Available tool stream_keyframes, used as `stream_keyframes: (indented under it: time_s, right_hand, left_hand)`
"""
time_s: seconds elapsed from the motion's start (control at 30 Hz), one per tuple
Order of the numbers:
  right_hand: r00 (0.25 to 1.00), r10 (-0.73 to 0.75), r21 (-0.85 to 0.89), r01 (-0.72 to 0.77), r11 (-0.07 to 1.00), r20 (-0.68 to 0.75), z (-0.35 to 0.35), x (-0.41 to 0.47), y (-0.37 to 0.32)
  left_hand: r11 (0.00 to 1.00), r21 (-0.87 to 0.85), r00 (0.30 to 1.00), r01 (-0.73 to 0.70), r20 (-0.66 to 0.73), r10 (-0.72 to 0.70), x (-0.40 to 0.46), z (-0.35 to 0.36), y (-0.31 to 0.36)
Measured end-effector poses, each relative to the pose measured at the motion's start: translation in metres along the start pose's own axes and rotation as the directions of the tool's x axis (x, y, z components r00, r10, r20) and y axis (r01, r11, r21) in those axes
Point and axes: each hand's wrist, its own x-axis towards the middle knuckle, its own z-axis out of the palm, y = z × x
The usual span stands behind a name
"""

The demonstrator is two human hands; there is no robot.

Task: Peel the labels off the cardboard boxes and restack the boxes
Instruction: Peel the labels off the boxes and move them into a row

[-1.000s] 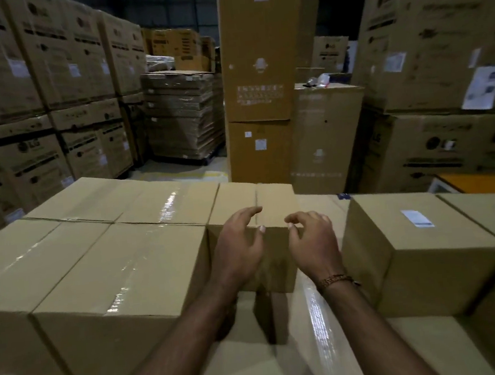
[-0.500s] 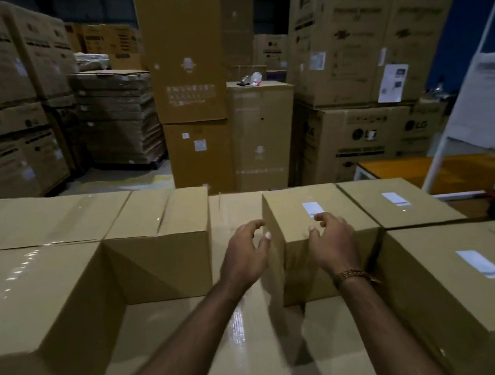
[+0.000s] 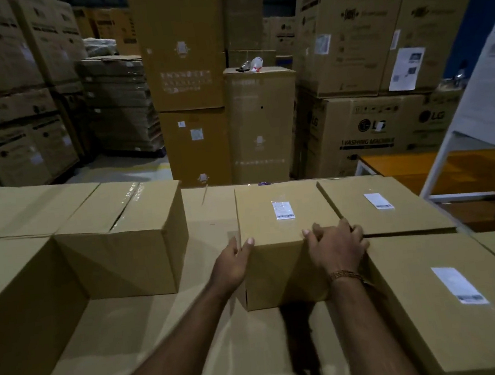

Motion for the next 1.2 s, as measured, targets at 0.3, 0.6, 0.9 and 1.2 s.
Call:
stream_keyframes:
  time_s: [0.3, 0.6, 0.9, 1.2]
  right_hand:
    - [0.995, 0.088, 0.146, -0.093, 0.985, 0.043, -0.011, 0.002, 0.008]
    - [0.974, -0.003, 0.238, -0.052, 0.97, 0.225, -0.017, -0.055, 0.008]
    - [0.995, 0.004, 0.418, -0.045, 0.907, 0.099, -0.061, -0.2, 0.012]
    - [0.999, 0.041, 0.494, -0.042, 0.869, 0.014, -0.082, -0.366, -0.013]
  left_hand:
    - [0.989, -0.074, 0.99, 0.125, -0.054, -0.129, -0.014, -0.011, 0.007]
    - [0.953, 0.137, 0.954, 0.271, -0.168, -0.247, -0.069, -0.061, 0.004]
    - [0.851, 0.52, 0.963, 0.078, -0.259, 0.07, -0.19, -0.107, -0.028]
    - [0.885, 0.465, 0.912, -0.012, -0.358, 0.201, -0.346, -0.178, -0.078]
